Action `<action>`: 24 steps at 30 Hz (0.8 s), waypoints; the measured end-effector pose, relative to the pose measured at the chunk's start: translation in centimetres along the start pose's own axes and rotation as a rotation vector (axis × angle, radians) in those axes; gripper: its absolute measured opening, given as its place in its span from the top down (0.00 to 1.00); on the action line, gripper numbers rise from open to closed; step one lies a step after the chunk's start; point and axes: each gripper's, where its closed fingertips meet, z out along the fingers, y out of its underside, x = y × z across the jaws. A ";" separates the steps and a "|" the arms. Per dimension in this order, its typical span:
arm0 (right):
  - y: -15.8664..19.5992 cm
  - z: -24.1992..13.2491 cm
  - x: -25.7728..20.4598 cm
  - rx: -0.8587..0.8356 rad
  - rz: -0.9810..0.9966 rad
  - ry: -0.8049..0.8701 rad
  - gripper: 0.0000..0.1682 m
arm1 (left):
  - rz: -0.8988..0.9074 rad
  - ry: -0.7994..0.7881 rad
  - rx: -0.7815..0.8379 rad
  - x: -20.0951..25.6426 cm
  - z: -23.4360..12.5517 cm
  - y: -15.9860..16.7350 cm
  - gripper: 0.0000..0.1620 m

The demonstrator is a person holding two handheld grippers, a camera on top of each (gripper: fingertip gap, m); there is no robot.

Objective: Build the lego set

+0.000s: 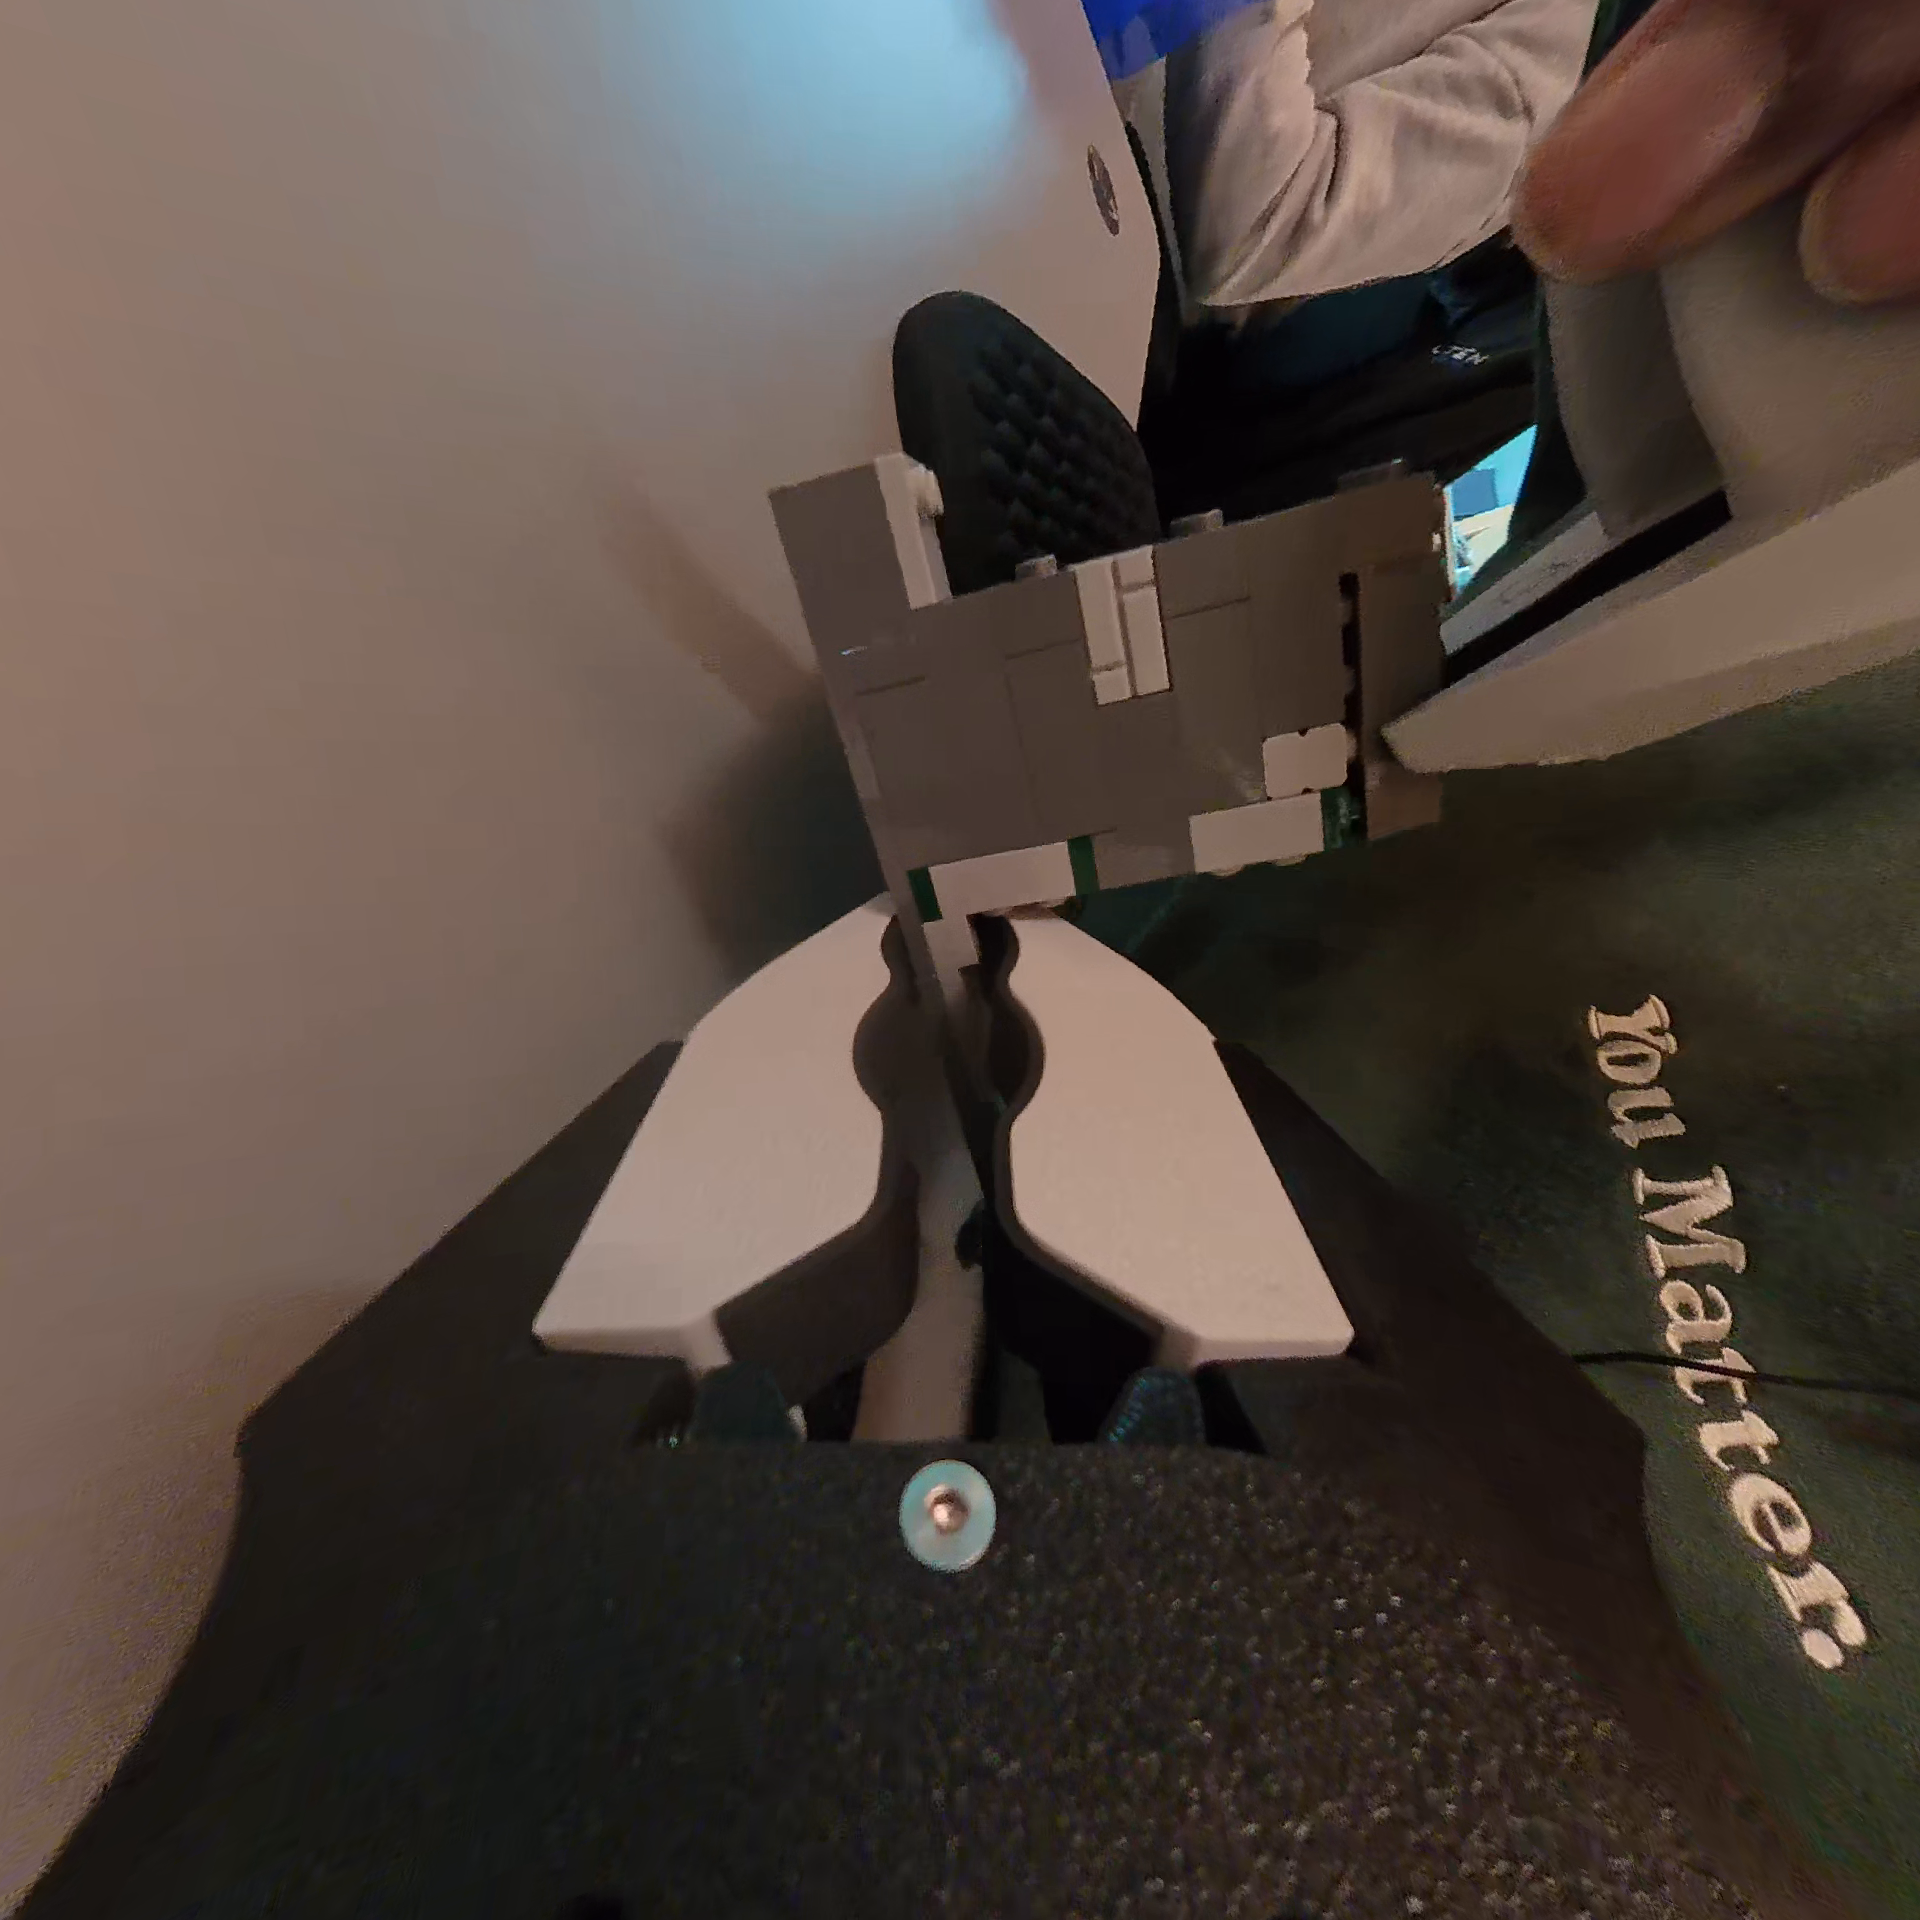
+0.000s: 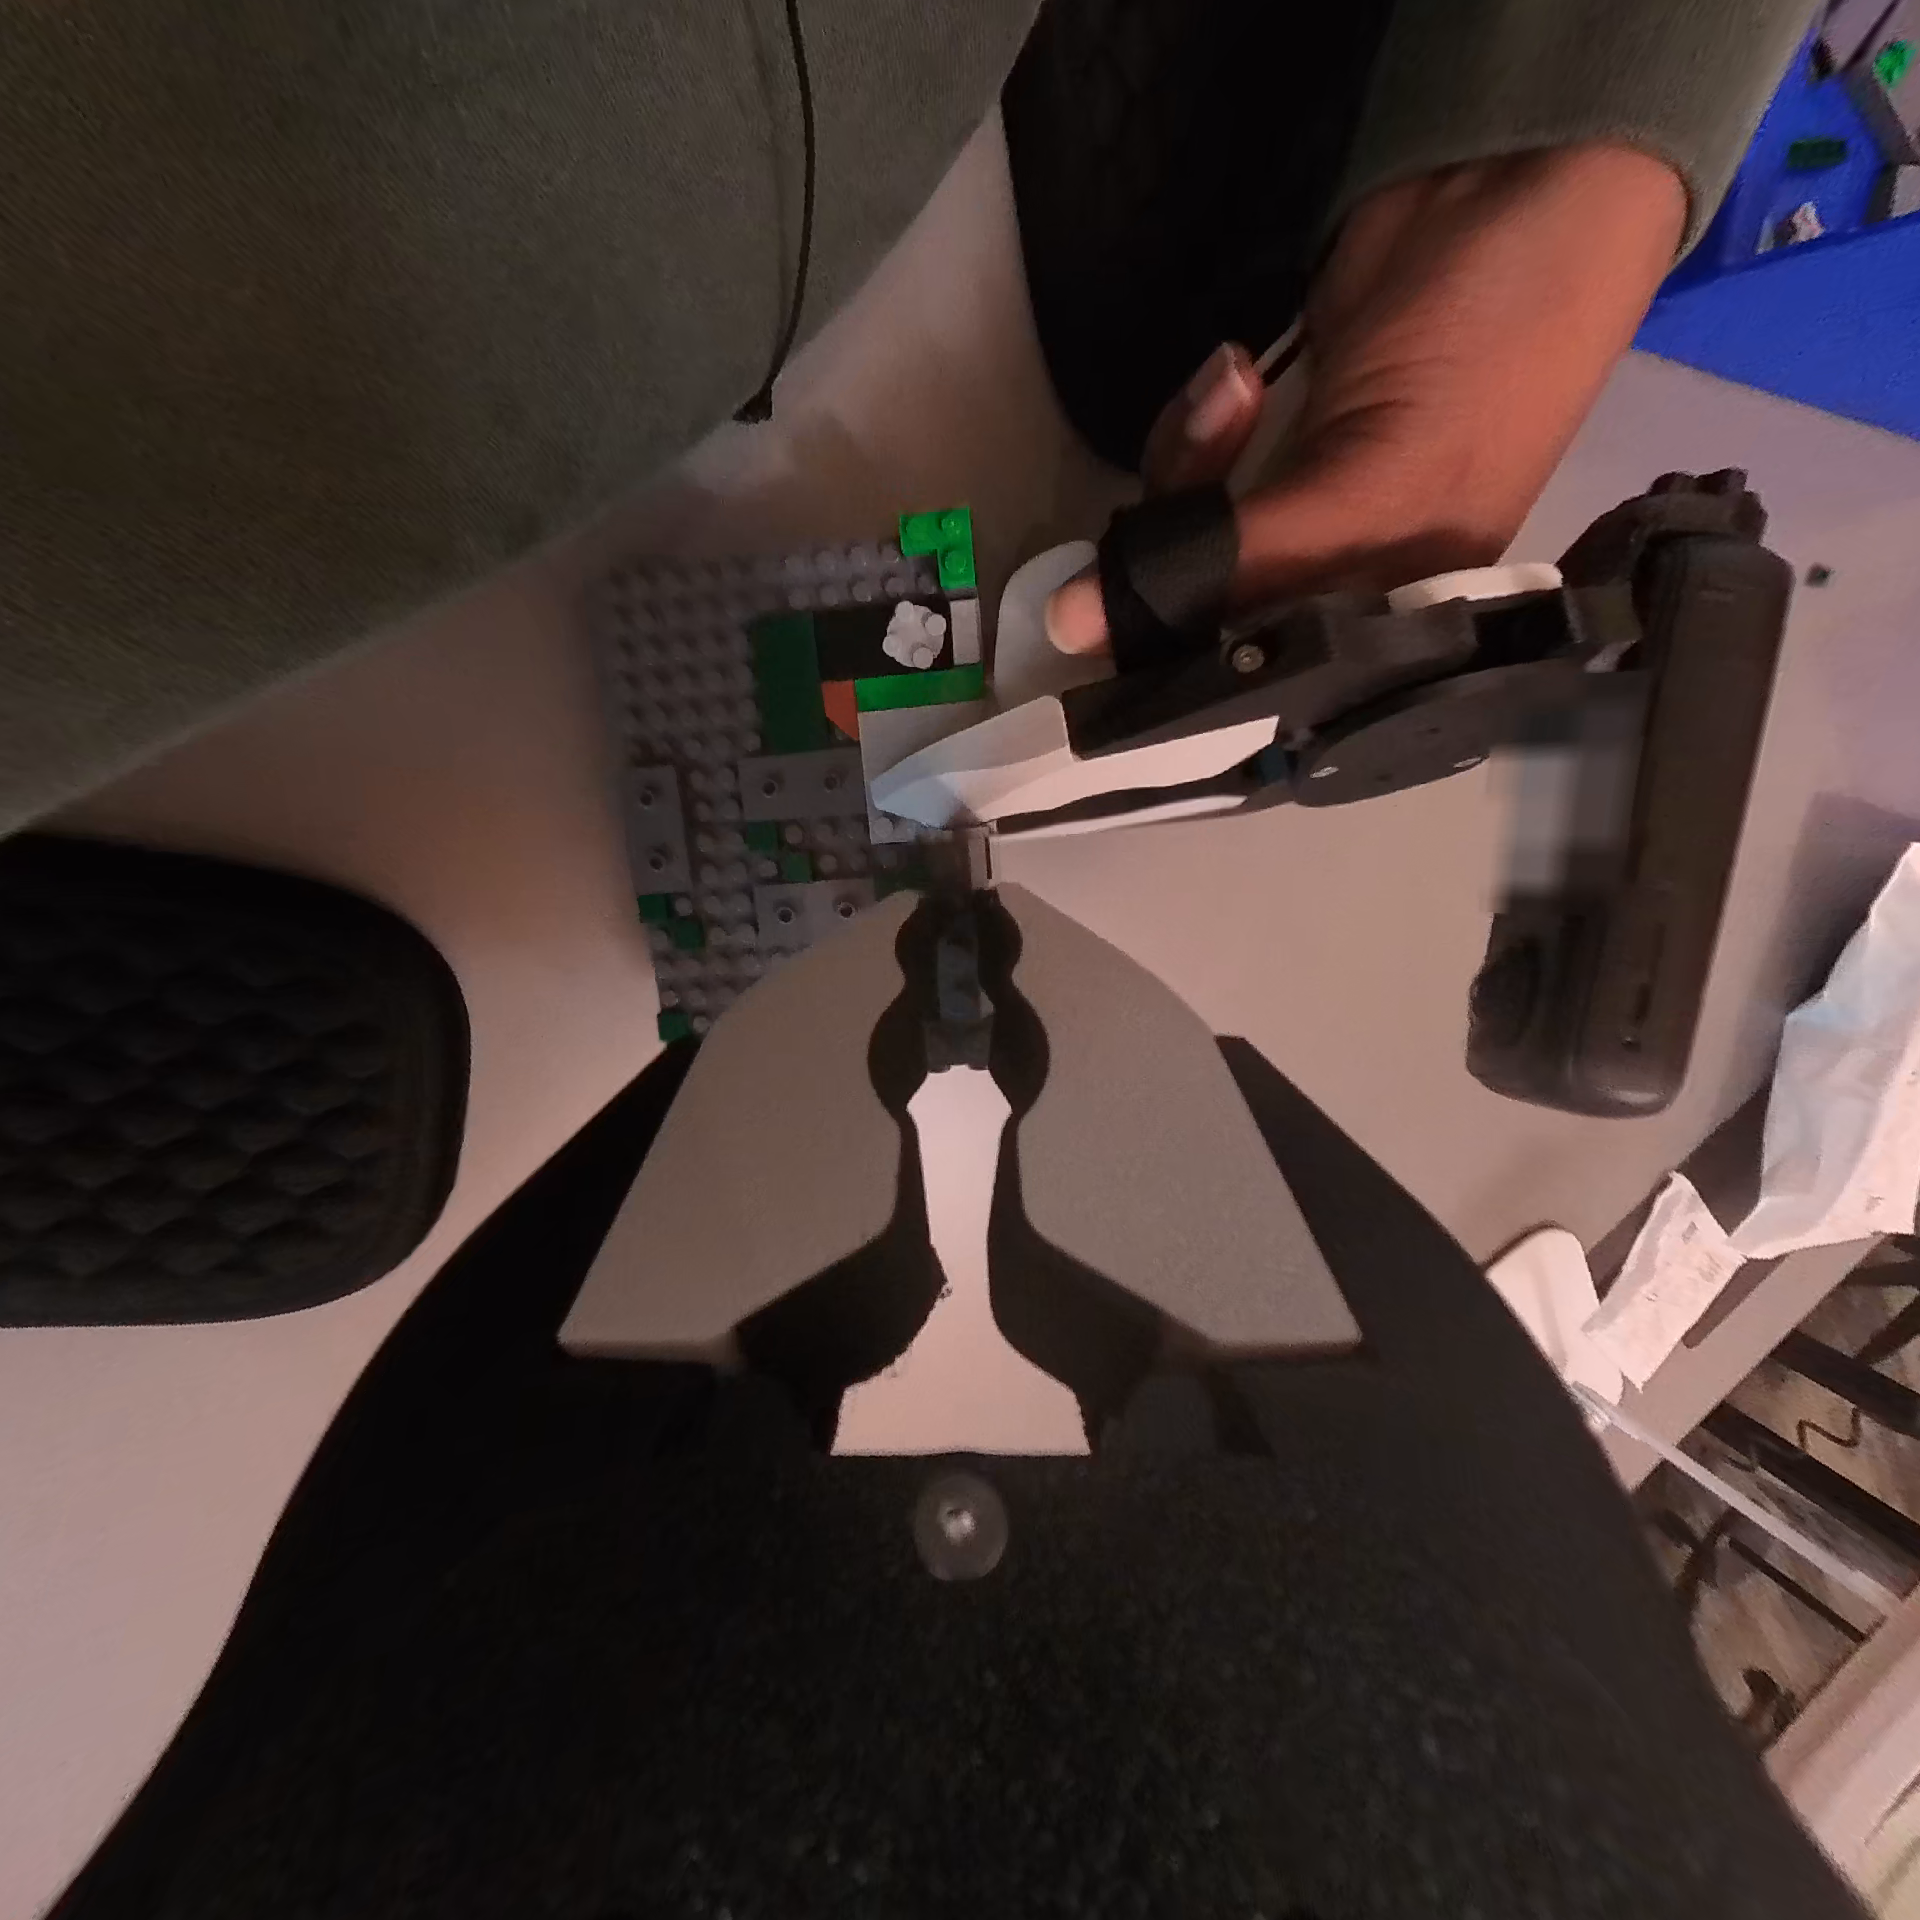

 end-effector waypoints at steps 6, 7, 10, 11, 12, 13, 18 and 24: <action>0.7 0.6 -0.2 -0.034 0.001 0.011 0.95 | -0.023 -0.036 -0.014 -0.7 0.2 0.2 0.94; 0.8 0.7 -0.2 -0.038 -0.001 0.013 0.95 | -0.021 -0.047 -0.020 -0.9 0.2 0.2 0.94; 0.9 1.1 -0.5 -0.047 -0.007 0.009 0.95 | -0.010 -0.087 -0.042 -1.4 0.4 0.4 0.94; 1.0 1.2 -0.6 -0.056 -0.008 0.013 0.95 | -0.017 -0.089 -0.041 -1.4 0.3 0.3 0.94; 1.2 1.2 -0.5 -0.065 -0.007 0.020 0.95 | -0.023 -0.091 -0.040 -1.5 0.3 0.3 0.94; 1.3 1.3 -0.5 -0.074 -0.010 0.027 0.95 | -0.024 -0.099 -0.040 -1.6 0.3 0.2 0.94; 1.6 1.6 -0.6 -0.106 -0.012 0.051 0.95 | -0.057 -0.090 -0.049 -1.7 0.6 0.5 0.94; 1.7 0.9 0.0 -0.098 -0.004 0.122 0.95 | -0.128 -0.023 0.008 -1.4 0.2 -0.2 0.94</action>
